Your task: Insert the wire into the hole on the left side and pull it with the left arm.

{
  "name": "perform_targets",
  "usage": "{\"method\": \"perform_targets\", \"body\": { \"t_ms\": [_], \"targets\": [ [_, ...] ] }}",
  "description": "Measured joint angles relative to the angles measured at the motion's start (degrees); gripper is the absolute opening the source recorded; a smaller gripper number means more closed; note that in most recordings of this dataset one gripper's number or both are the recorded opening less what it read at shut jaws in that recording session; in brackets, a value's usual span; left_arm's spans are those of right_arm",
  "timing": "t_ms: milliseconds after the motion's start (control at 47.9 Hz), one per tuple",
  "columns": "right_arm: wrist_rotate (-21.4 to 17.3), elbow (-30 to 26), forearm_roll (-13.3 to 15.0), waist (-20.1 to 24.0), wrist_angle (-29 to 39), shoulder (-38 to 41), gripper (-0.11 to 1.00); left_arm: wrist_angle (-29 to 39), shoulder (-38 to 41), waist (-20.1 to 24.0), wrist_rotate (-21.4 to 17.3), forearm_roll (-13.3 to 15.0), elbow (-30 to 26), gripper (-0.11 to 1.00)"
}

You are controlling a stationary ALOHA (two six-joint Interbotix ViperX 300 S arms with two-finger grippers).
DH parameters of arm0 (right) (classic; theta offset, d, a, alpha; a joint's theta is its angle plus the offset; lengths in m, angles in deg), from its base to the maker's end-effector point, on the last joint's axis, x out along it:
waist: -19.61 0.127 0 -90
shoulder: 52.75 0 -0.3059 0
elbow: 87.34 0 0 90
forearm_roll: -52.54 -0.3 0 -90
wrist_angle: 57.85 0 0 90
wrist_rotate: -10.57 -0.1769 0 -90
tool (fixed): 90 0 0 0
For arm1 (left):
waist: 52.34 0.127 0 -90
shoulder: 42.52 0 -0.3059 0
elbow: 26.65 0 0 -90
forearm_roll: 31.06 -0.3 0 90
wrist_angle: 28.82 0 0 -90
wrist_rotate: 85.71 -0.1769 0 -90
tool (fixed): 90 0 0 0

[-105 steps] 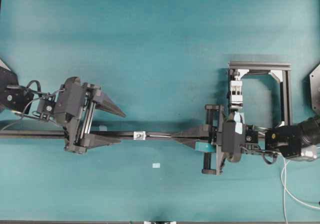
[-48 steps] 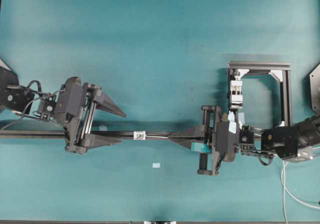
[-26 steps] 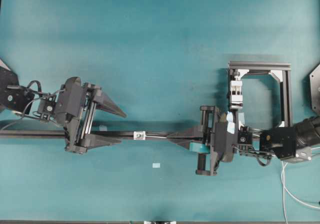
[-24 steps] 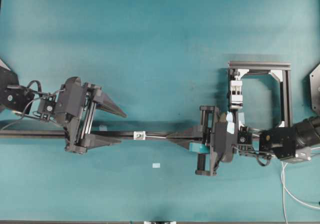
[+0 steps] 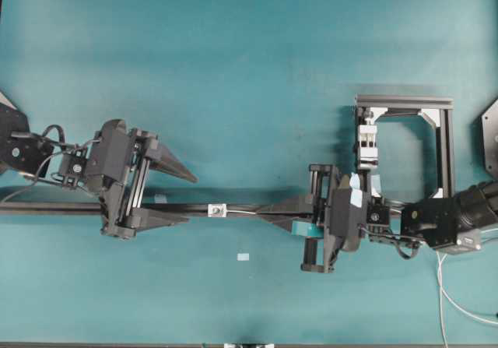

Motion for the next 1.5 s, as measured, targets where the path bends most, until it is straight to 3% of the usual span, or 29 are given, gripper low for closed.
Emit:
{"method": "perform_targets", "body": {
  "t_ms": [1502],
  "targets": [
    [5.1, -6.4, -0.2, -1.4, 2.3, 2.7, 0.05, 3.3, 0.0, 0.0, 1.6, 0.0, -2.5, 0.75]
  ]
}}
